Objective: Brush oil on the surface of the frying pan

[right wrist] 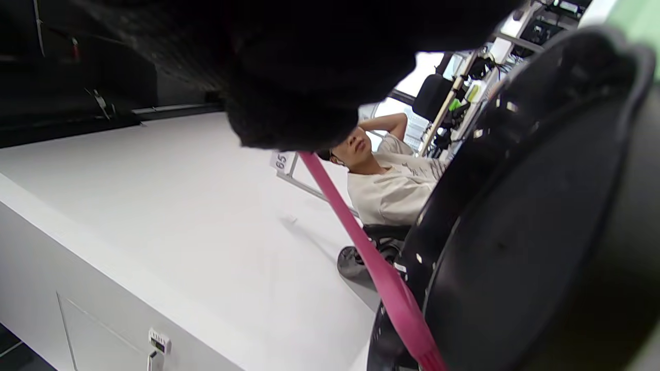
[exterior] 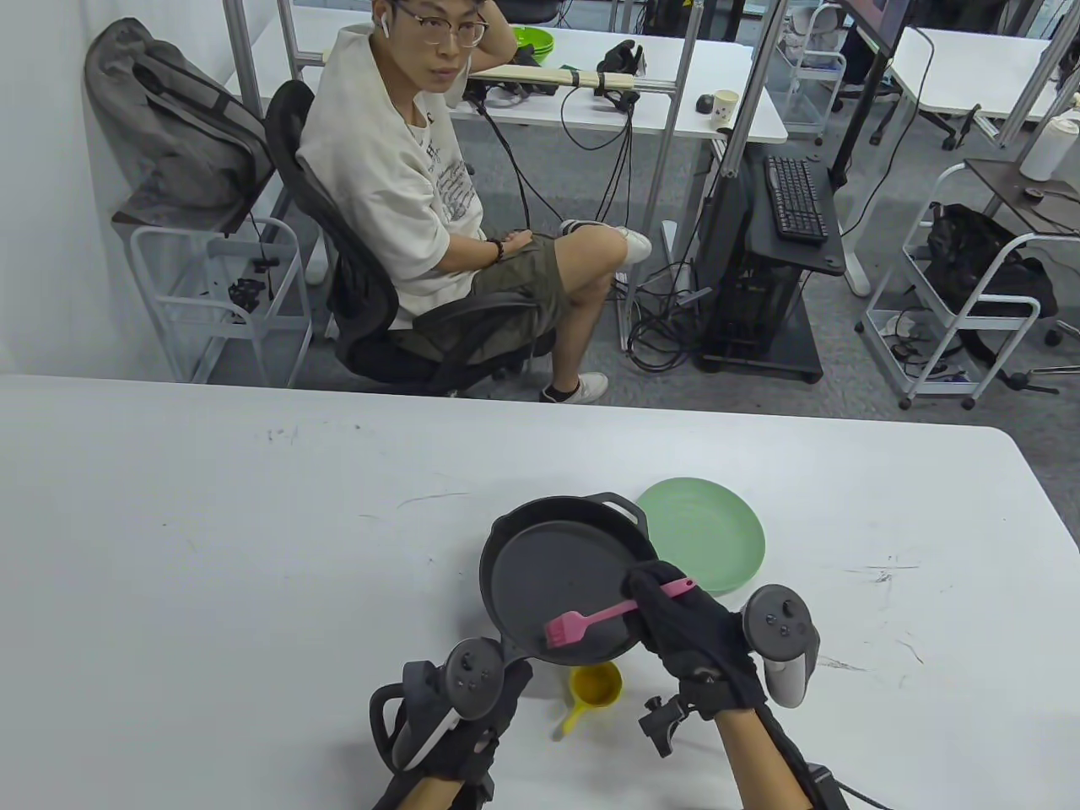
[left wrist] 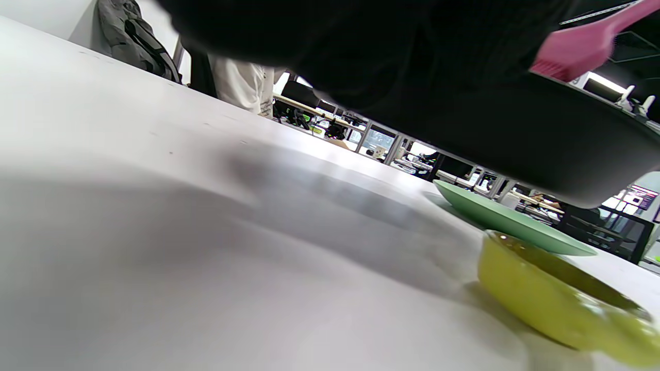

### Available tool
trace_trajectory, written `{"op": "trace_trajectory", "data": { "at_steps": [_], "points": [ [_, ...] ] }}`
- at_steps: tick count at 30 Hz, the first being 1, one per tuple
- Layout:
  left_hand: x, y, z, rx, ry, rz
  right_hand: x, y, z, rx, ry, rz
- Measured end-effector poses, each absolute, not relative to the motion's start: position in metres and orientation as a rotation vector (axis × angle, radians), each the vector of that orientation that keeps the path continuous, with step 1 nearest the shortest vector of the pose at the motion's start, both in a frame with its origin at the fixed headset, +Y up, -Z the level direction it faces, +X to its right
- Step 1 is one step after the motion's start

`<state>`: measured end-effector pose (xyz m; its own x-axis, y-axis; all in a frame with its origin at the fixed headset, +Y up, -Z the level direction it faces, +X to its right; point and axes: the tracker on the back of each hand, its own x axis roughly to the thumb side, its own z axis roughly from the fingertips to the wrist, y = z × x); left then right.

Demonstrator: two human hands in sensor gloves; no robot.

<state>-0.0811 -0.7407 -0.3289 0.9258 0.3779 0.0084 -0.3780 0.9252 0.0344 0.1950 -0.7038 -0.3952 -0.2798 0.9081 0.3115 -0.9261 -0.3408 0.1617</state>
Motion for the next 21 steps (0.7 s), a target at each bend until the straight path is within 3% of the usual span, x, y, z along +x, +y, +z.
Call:
{"op": "trace_trajectory", "data": {
  "at_steps": [21],
  "points": [
    [-0.075,-0.741,-0.327,0.042,-0.016,0.372,0.215,-0.683,-0.39,0.346,-0.197,2.339]
  ]
}}
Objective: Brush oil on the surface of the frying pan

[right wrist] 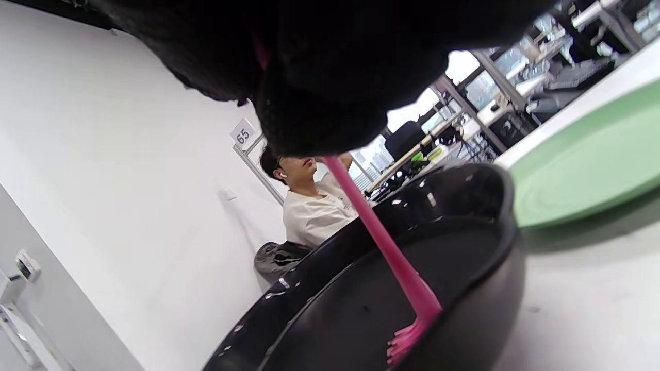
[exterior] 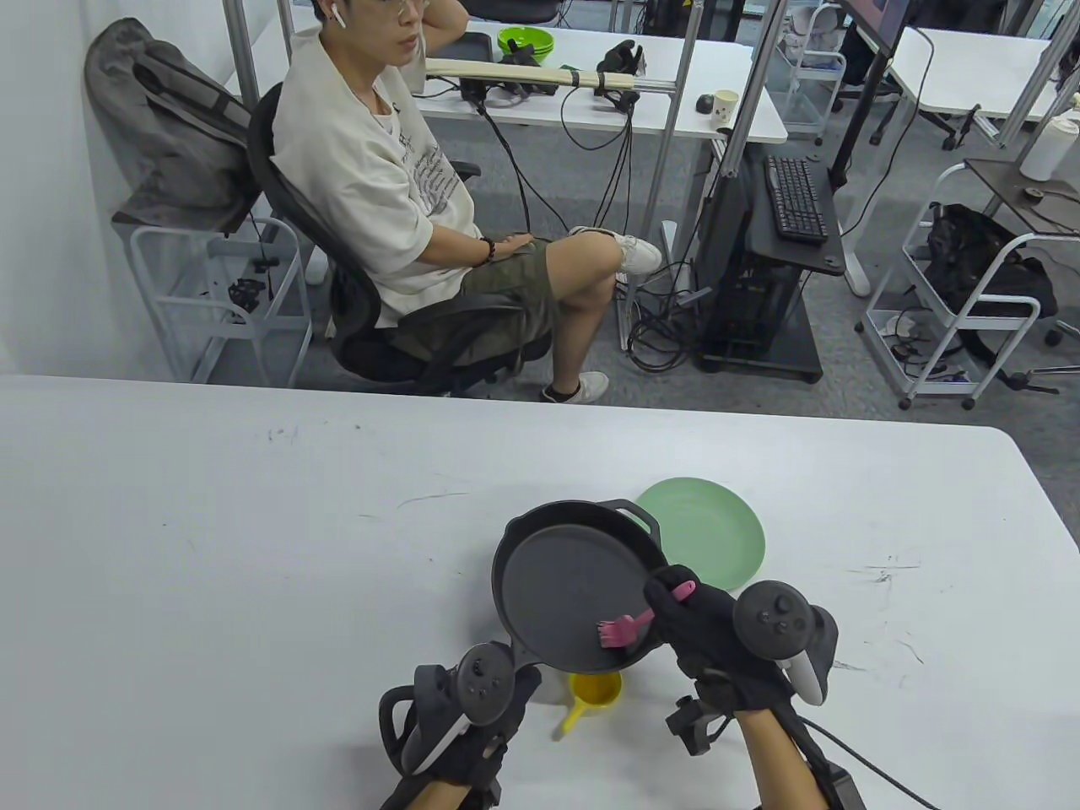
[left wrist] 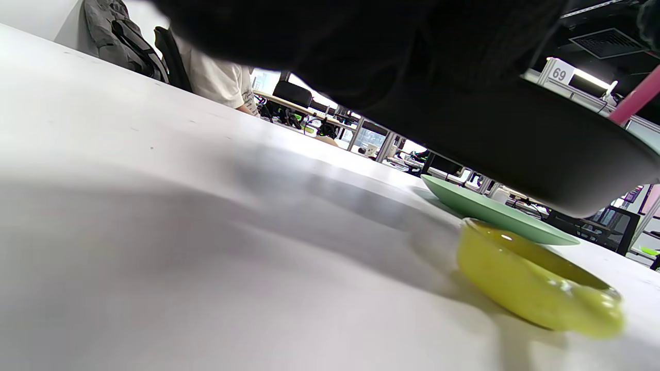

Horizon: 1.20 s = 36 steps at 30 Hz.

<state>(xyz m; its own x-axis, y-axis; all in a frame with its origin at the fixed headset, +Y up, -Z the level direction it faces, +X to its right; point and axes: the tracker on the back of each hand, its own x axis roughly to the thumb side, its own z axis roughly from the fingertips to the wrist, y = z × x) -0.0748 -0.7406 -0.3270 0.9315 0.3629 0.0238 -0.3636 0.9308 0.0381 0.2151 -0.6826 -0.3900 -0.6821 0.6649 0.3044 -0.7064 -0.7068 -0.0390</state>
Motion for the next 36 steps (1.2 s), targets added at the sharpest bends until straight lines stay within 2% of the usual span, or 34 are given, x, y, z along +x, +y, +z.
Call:
{"op": "trace_trajectory", "data": {
  "at_steps": [13,25,36],
  "points": [
    [-0.076,-0.741,-0.328,0.041,-0.012,0.376,0.219,-0.66,-0.378,0.383,-0.44,2.464],
    [-0.072,-0.743,-0.329,0.026,-0.03,0.373,0.186,-0.688,-0.385,0.541,-0.039,2.228],
    [-0.07,-0.742,-0.327,0.04,-0.041,0.374,0.178,-0.701,-0.386,0.516,0.046,1.923]
  ]
}}
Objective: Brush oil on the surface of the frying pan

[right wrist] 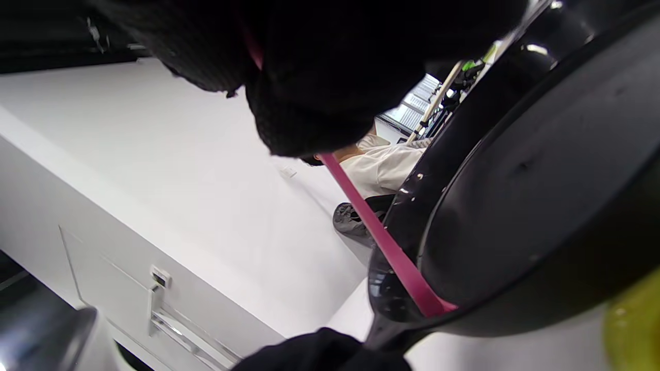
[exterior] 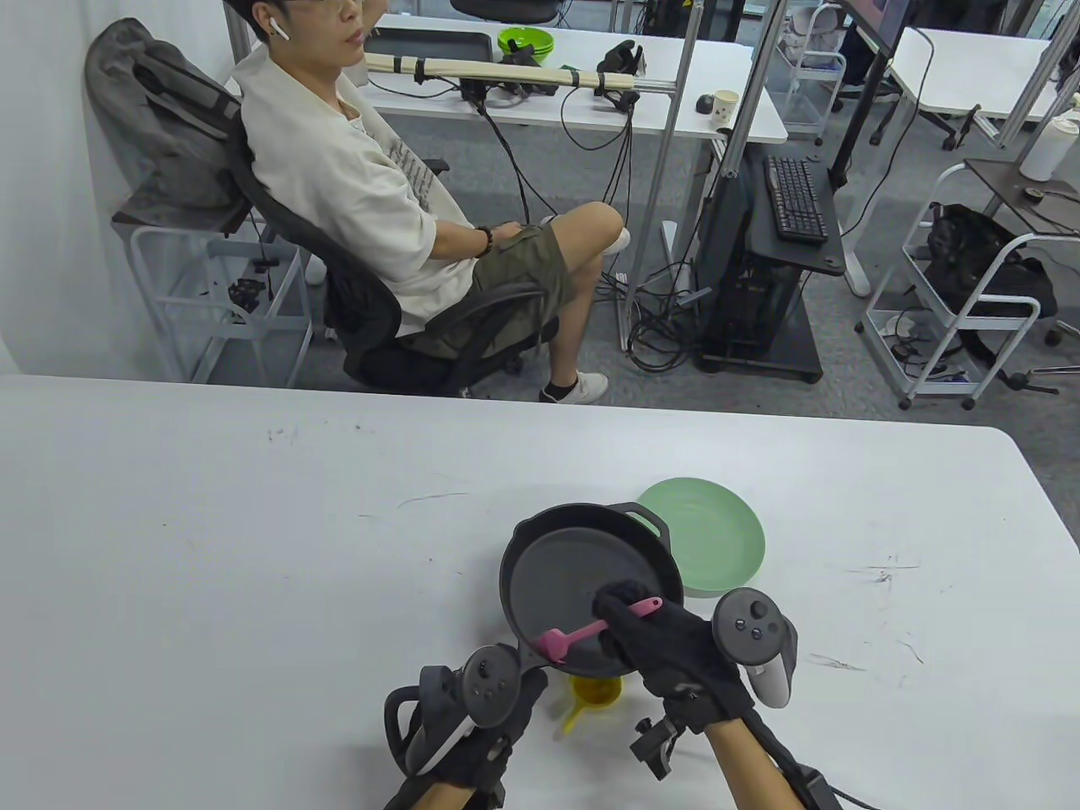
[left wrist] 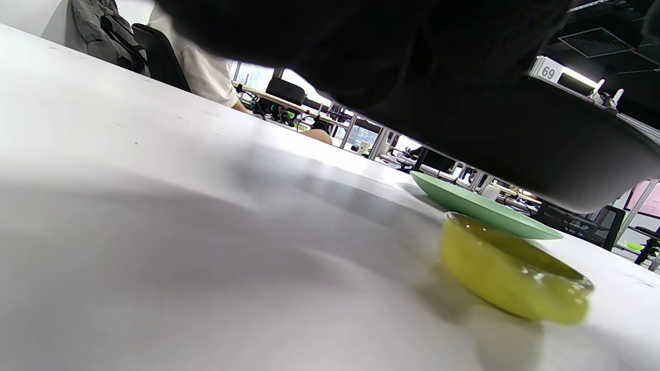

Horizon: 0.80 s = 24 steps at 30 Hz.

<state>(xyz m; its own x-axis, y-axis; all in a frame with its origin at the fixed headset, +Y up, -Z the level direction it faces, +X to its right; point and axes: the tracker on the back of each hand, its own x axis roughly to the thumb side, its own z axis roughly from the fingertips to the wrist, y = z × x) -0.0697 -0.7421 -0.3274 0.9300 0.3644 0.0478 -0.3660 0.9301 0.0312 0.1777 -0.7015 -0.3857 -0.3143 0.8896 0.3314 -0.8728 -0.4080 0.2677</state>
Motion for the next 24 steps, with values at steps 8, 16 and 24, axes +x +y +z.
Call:
{"op": "trace_trajectory", "data": {
  "at_steps": [8,16,24],
  "points": [
    [-0.07,-0.743,-0.328,0.046,-0.037,0.351,0.188,-0.696,-0.387,0.465,-0.032,2.146],
    [-0.068,-0.744,-0.327,0.042,-0.042,0.343,0.203,-0.685,-0.388,0.408,-0.081,2.316],
    [-0.068,-0.744,-0.327,0.047,-0.039,0.328,0.211,-0.673,-0.385,0.386,-0.203,2.538]
  ]
}}
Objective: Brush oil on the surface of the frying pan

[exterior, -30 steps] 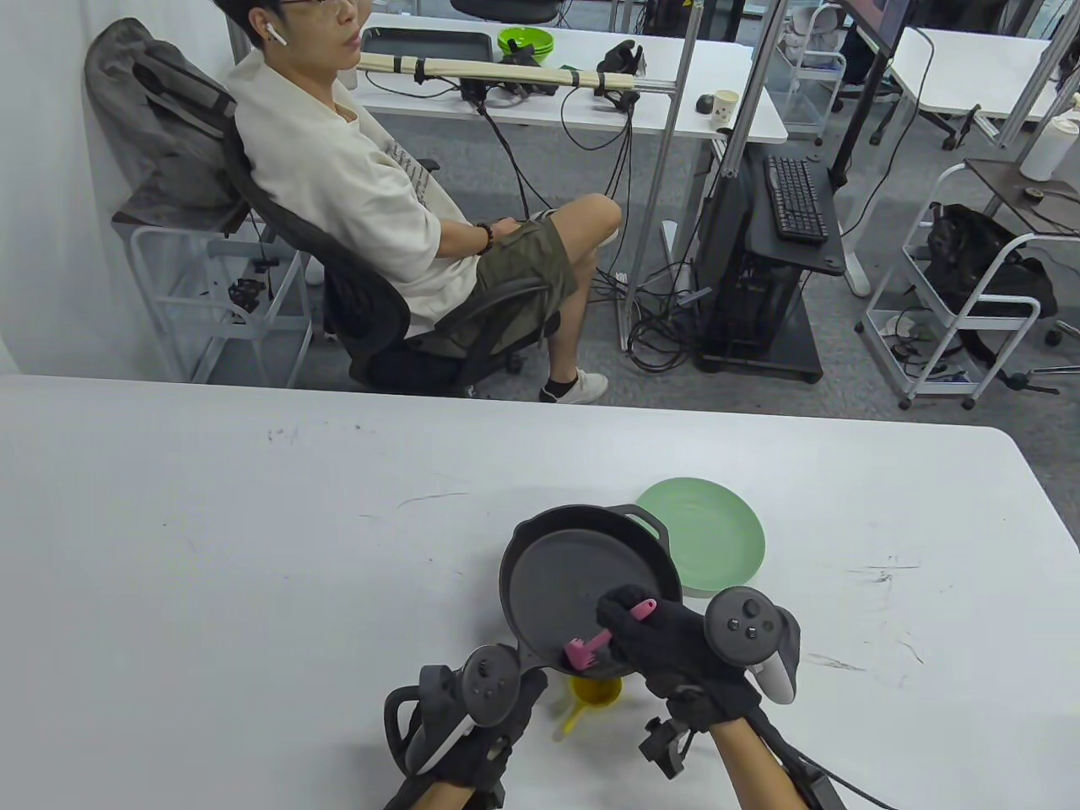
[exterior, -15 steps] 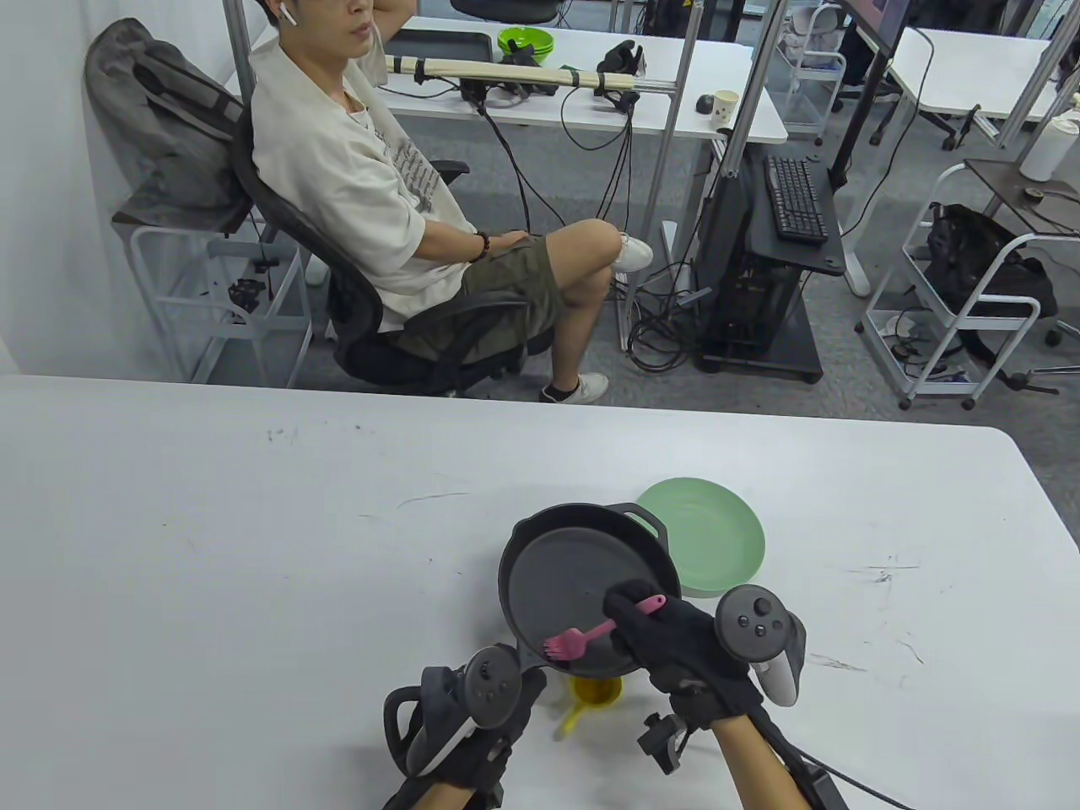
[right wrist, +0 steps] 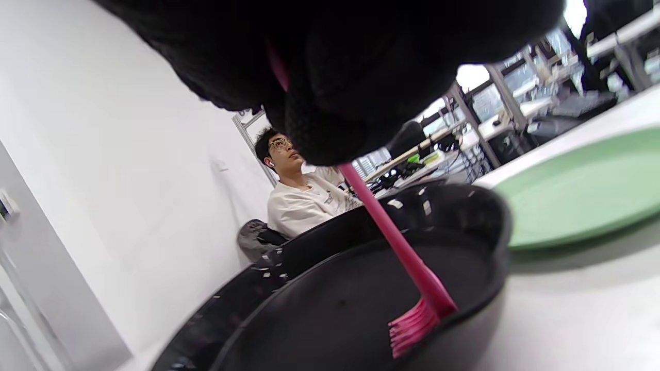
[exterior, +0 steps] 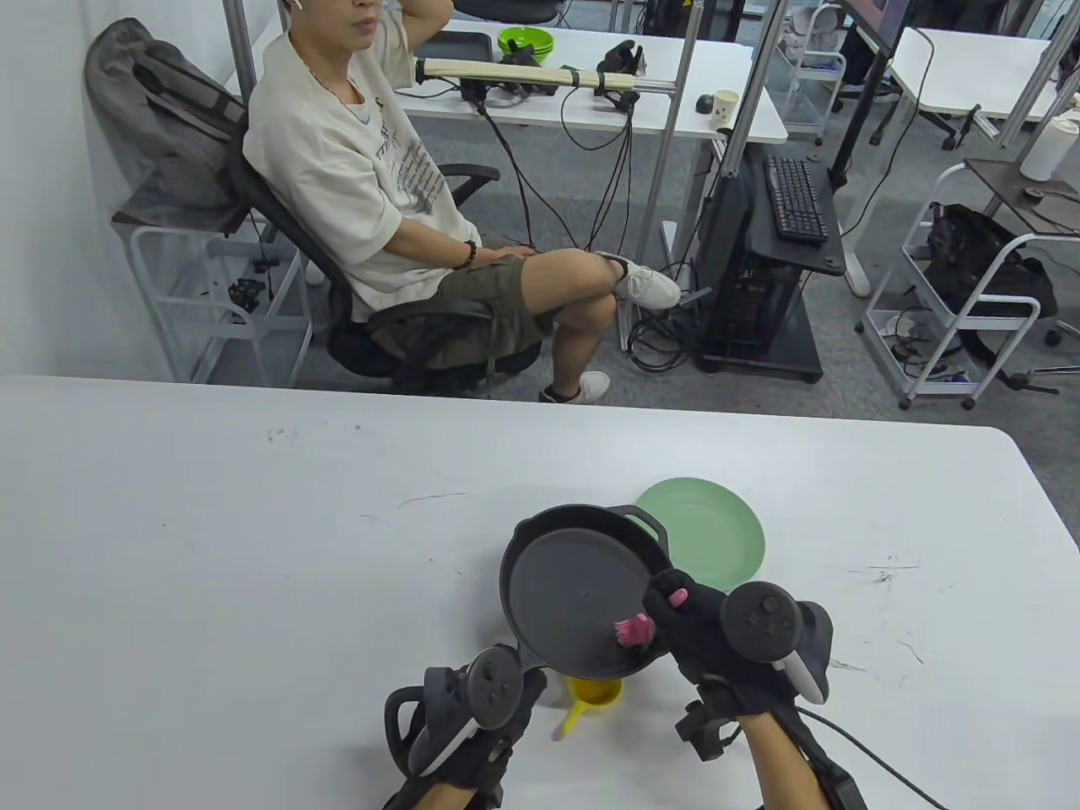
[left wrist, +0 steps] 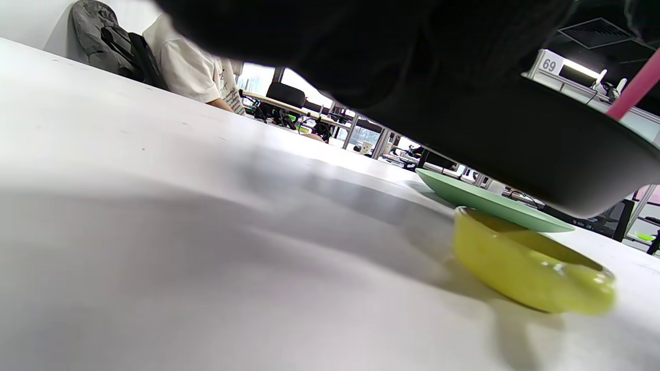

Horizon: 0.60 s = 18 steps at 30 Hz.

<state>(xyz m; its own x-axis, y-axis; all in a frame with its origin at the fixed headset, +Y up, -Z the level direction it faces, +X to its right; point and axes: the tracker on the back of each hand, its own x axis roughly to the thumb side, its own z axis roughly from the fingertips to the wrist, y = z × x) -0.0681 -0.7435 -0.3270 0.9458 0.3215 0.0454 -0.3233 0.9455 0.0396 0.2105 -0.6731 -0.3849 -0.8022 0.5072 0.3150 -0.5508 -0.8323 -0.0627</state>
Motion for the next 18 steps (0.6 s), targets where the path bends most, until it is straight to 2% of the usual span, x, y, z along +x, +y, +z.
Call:
{"op": "trace_trajectory", "data": {
  "at_steps": [7,10,18],
  "points": [
    [-0.069,-0.743,-0.327,0.046,-0.035,0.335,0.224,-0.656,-0.378,0.404,-0.294,2.446],
    [-0.069,-0.743,-0.327,0.046,-0.036,0.337,0.222,-0.657,-0.378,0.405,-0.319,2.504],
    [-0.069,-0.745,-0.329,0.028,-0.042,0.363,0.2,-0.677,-0.383,0.521,-0.075,2.401]
  ]
}}
